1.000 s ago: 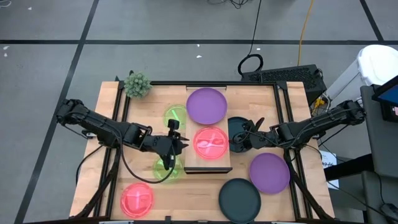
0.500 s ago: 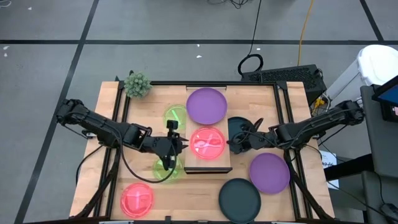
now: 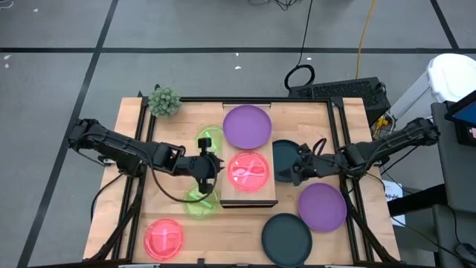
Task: Place and stack plates onto a shelf
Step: Stack the purple plate on top of the other purple plate on the shelf
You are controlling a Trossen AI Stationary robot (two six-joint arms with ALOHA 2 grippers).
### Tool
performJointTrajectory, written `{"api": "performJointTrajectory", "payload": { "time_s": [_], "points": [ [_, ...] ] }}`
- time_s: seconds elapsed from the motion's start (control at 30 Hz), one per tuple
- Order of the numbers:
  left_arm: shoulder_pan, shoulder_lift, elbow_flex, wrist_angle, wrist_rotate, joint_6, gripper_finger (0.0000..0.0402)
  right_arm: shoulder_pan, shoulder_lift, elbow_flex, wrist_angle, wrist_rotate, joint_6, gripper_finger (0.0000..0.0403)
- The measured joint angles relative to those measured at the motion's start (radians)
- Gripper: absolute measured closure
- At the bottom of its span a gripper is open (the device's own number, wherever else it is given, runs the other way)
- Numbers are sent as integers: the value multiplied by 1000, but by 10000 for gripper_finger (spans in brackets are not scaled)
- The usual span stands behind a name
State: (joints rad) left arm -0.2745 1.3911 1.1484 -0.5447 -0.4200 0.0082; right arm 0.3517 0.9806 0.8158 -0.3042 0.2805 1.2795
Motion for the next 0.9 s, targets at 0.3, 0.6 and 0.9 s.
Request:
{"api": "performJointTrajectory", "payload": {
  "time_s": [0.3,0.6,0.9],
  "points": [
    [-64,-3,1,-1,53,-400,302,168,62,230,-394,-151,44,403],
    [-108,-3,1,-4,54,-594,302,361,185,260,-431,-362,31,403],
    [-155,-3,1,-6,55,-646,302,469,234,91,-337,-358,204,381]
  ]
}}
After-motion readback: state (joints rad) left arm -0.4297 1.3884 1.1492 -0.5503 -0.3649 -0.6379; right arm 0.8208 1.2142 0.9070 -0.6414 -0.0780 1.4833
